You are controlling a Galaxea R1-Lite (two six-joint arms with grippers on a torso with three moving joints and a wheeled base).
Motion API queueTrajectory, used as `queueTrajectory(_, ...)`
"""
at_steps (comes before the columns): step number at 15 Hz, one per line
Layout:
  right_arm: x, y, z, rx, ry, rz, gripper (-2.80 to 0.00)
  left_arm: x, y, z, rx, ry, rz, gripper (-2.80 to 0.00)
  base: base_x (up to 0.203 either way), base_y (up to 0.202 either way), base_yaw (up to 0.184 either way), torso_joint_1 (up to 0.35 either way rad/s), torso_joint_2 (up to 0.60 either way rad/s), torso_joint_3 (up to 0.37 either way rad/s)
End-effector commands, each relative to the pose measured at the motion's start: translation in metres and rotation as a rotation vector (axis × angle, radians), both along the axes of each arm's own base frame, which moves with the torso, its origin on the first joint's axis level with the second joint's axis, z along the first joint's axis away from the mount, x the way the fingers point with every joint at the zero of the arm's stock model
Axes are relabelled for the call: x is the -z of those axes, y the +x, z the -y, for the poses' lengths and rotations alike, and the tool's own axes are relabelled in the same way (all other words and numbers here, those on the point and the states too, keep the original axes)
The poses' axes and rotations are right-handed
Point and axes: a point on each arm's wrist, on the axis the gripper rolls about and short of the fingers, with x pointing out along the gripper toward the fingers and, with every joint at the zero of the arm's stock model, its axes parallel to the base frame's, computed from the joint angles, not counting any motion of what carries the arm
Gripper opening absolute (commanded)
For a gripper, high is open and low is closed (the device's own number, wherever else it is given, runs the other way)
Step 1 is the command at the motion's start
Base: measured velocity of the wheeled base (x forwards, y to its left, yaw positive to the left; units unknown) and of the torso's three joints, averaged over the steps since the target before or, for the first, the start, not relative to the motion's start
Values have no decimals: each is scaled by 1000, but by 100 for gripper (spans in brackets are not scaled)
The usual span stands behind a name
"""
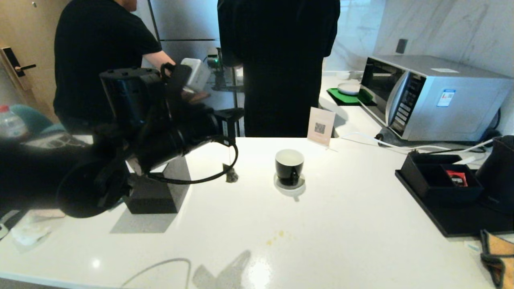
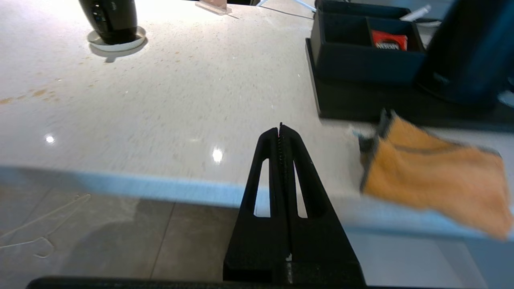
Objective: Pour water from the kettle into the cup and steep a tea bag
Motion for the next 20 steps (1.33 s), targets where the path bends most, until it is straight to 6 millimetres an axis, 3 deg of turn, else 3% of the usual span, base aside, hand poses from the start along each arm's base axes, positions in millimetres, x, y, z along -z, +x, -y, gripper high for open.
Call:
queueTrajectory(1,0,0,0,-1,-1,0,-280,1,0,1,3,-1,1,-280,177,0,-2,12,4,1)
queueTrajectory(9,0,0,0,-1,-1,-2,-280,2,4,8,16,-2,1,-280,13,0,0,3,1,0)
queueTrajectory(15,0,0,0,-1,-1,-1,-280,1,41,38,37,-23,36,-280,0,0,0,0,0,0)
queueTrajectory(20,0,0,0,-1,-1,0,-280,21,80,74,61,-30,46,-280,0,0,0,0,0,0)
